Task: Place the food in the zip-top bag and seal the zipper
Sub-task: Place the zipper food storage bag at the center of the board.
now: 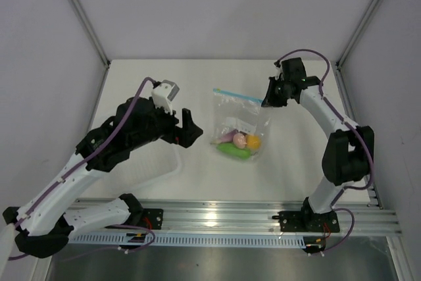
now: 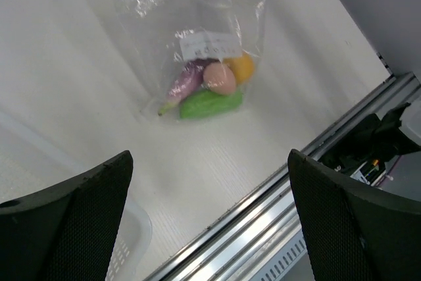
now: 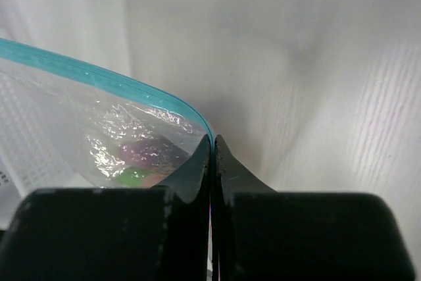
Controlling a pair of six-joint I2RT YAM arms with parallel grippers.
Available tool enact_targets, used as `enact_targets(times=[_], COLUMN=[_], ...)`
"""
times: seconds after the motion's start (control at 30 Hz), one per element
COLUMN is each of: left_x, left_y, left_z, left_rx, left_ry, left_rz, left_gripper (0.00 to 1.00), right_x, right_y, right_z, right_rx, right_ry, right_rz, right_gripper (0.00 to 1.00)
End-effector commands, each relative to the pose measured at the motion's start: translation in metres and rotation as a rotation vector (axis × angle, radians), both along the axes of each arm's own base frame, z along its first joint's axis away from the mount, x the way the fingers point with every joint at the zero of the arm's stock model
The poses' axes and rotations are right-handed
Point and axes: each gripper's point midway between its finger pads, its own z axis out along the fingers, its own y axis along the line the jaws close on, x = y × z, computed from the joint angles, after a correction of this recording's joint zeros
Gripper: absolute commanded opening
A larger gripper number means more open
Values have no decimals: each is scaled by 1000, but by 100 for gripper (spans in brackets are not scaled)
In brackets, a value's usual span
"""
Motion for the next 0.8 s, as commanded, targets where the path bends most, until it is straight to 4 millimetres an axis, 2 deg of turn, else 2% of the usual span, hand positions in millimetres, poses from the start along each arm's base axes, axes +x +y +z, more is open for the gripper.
enact_targets(times=[0.0,0.03,0.07,0.1,0.13,0.17,0.2,0.23,0.27,0.3,0.33,0.4,0.43,0.47,0.5,0.53,0.57,0.6,0.63,0.67,0.7,0.73,0.77], left_x=[-10,-14,-21,-23,-25,-31,-33,-33,-34,-36,-37,-38,-39,-40,-38,-37,-37,-37,-37,-37,-36,-36,-34], left_y=[-8,-9,-7,-8,-7,-2,-1,0,2,6,8,14,16,17,22,25,27,28,30,31,32,33,35], left_z=[9,2,8,3,-5,-7,-6,-3,-16,-12,-20,-20,-25,-32,-39,-37,-38,-47,-48,-47,-57,-60,-64], left_rx=[-124,-134,-176,-198,-203,-238,-259,-285,-288,-311,-309,-321,-321,-317,-311,-329,-337,-331,-342,-354,-347,-358,-359], left_ry=[-16,-2,-6,1,18,23,21,10,38,24,40,33,47,58,55,55,55,67,65,63,80,91,91], left_rz=[-36,-49,-53,-57,-51,-38,-32,-27,-9,6,18,43,53,57,88,114,124,136,144,152,168,188,207], left_gripper=[100,100,99,100,100,100,99,99,100,99,99,100,99,100,99,99,99,100,100,100,99,99,100], right_x=[41,51,64,73,79,88,92,95,97,97,95,86,82,75,60,51,42,25,15,3,-3,-21,-33], right_y=[-13,-20,-23,-25,-26,-24,-23,-22,-22,-23,-26,-31,-32,-32,-29,-28,-26,-22,-20,-16,-20,-12,-11], right_z=[-5,-11,-3,-18,-21,-15,-17,-22,-22,-24,-20,-24,-8,-4,-13,6,8,-1,2,18,20,10,22], right_rx=[-34,-61,-72,-95,-103,-94,-93,-91,-93,-97,-105,-141,-139,-142,-162,-157,-164,-193,-198,-179,-203,-218,-198], right_ry=[-6,-4,-26,-2,-2,-22,-22,-14,-23,-20,-27,-22,-67,-76,-58,-99,-108,-91,-99,-133,-146,-129,-157], right_rz=[-43,-61,-70,-68,-77,-75,-72,-77,-85,-91,-102,-120,-121,-120,-109,-110,-109,-98,-94,-96,-119,-89,-104], right_gripper=[0,0,7,15,34,43,49,62,72,97,99,99,99,99,99,99,99,99,99,99,99,100,99])
